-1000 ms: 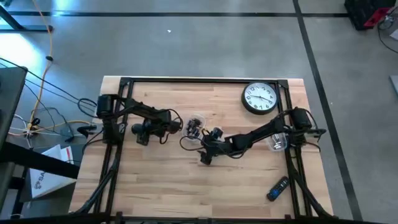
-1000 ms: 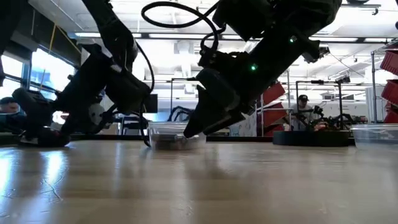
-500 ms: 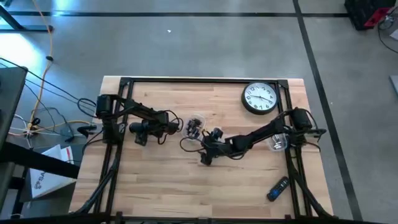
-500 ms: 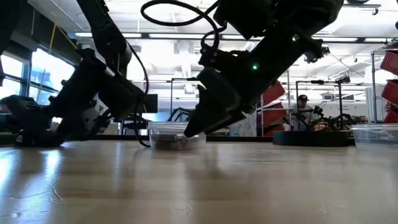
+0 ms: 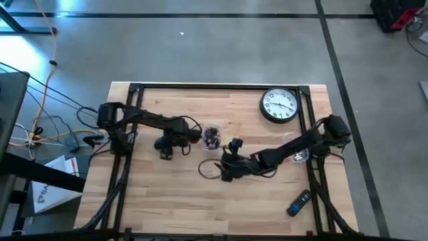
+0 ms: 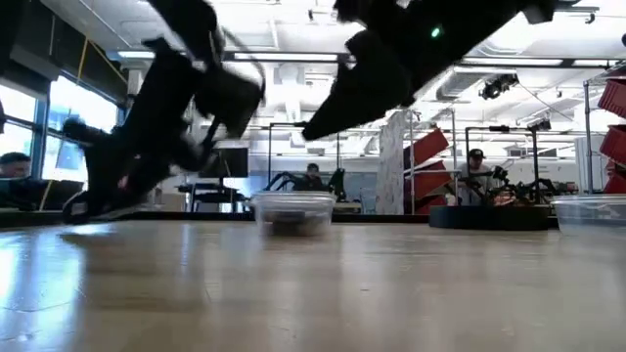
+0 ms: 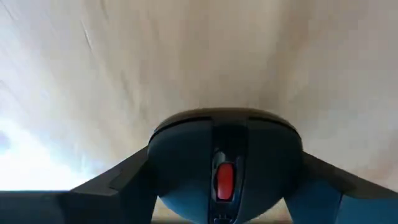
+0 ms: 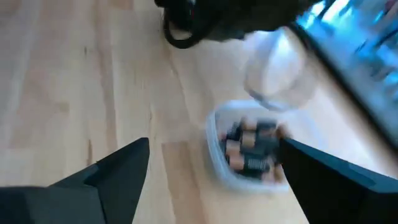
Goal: Insert battery
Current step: Insert the brown battery into the mouse's battery compartment
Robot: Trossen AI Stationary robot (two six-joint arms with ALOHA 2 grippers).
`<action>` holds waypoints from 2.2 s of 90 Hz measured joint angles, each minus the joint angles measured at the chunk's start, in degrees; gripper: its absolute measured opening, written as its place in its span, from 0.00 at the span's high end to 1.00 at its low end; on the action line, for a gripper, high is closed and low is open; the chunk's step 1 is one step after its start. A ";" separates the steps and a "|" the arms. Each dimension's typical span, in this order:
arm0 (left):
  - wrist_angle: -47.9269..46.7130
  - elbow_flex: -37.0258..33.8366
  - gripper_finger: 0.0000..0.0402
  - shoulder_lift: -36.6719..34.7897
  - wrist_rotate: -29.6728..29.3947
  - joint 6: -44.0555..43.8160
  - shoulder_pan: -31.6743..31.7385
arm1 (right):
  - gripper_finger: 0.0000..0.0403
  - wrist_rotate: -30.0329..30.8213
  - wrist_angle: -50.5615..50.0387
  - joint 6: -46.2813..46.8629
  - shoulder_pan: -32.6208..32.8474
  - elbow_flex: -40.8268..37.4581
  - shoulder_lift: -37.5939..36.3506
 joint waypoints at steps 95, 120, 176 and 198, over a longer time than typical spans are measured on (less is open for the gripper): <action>114.46 -42.14 0.38 -31.87 -18.77 -12.15 -25.55 | 0.19 -5.73 31.72 -3.56 2.53 -0.02 7.03; 116.49 -42.97 0.38 -31.85 -18.68 -8.48 -28.63 | 0.19 -11.05 30.86 -3.29 -0.14 3.83 6.92; 129.41 -42.88 0.38 -22.40 -22.13 -2.29 -32.04 | 0.19 -18.26 24.57 2.84 -3.20 9.65 7.99; 132.72 -42.90 0.38 -20.47 -22.39 -1.54 -31.91 | 0.19 -17.75 22.94 4.21 -3.39 9.84 7.99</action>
